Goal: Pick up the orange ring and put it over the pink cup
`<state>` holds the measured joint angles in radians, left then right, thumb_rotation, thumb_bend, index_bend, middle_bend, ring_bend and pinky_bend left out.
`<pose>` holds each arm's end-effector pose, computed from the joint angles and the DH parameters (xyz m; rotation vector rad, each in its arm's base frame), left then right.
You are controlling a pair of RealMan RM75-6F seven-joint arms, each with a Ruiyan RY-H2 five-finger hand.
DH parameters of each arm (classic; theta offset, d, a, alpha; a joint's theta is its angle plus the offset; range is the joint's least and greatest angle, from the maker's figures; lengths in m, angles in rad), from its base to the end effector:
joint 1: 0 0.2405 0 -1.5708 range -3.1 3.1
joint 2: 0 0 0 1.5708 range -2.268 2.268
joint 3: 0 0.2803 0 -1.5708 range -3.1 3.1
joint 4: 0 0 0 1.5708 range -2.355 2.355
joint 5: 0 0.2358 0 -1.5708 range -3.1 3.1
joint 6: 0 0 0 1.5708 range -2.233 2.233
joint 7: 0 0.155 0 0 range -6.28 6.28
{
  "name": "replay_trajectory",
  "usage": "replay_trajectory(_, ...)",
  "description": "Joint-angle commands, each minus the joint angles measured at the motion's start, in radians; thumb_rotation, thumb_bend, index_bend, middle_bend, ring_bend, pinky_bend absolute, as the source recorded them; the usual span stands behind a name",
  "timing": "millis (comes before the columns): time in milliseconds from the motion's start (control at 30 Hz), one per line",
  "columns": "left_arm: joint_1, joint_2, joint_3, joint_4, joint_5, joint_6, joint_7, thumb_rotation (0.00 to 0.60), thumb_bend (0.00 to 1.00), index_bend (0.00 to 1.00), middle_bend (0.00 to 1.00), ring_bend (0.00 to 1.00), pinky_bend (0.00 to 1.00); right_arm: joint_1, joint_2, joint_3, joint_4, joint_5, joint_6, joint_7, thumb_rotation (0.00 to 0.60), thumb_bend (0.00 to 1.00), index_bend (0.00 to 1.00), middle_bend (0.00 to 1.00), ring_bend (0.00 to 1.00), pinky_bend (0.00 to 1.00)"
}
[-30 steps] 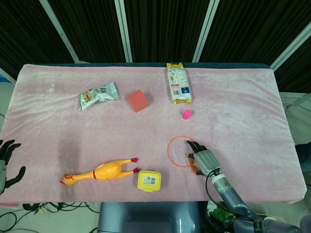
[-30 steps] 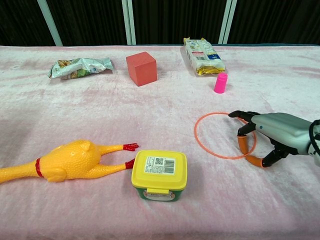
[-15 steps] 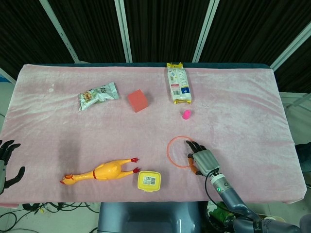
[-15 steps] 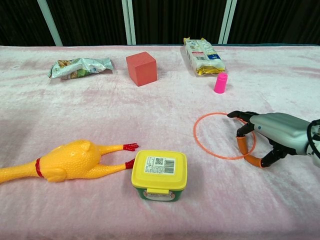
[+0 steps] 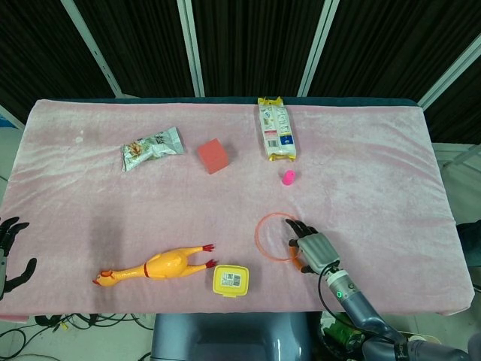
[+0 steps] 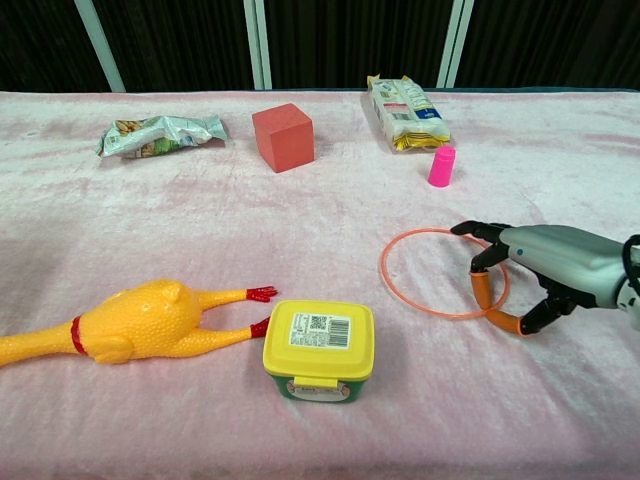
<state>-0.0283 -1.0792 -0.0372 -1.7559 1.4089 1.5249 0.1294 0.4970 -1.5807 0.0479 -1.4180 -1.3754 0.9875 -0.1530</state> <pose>-0.3367 0.1714 0.1539 -1.2817 -0.9411 -0.8070 -0.2409 -0.2920 -0.0702 1.9085 -1.1031 0.8828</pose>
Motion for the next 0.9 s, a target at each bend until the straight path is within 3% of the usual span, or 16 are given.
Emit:
replay_trajectory(33, 0.001, 0.001, -0.001, -0.001, 0.000, 0.001, -0.002, 0.600, 0.33, 0.20, 0.12, 0.00, 0.00, -0.001, 0.007, 0.005, -0.006, -0.005, 0.011, 0.004, 0.600, 0.38, 0.73, 0.00, 0.00, 0.19)
replay_trajectory(467, 0.006, 0.006, -0.004, -0.004, 0.001, 0.006, -0.009, 0.600, 0.33, 0.20, 0.12, 0.00, 0.00, -0.012, 0.077, 0.037, -0.076, -0.051, 0.106, 0.019, 0.600, 0.38, 0.75, 0.00, 0.00, 0.19)
replay_trajectory(700, 0.007, 0.008, -0.005, -0.005, 0.003, 0.006, -0.011, 0.600, 0.33, 0.20, 0.12, 0.00, 0.00, 0.026, 0.150, 0.113, -0.130, 0.002, 0.086, -0.007, 0.600, 0.38, 0.75, 0.00, 0.00, 0.19)
replay_trajectory(900, 0.010, 0.010, -0.005, -0.007, 0.007, 0.009, -0.013, 0.600, 0.33, 0.20, 0.12, 0.00, 0.00, 0.093, 0.162, 0.189, -0.080, 0.110, 0.001, -0.036, 0.600, 0.38, 0.75, 0.00, 0.00, 0.19)
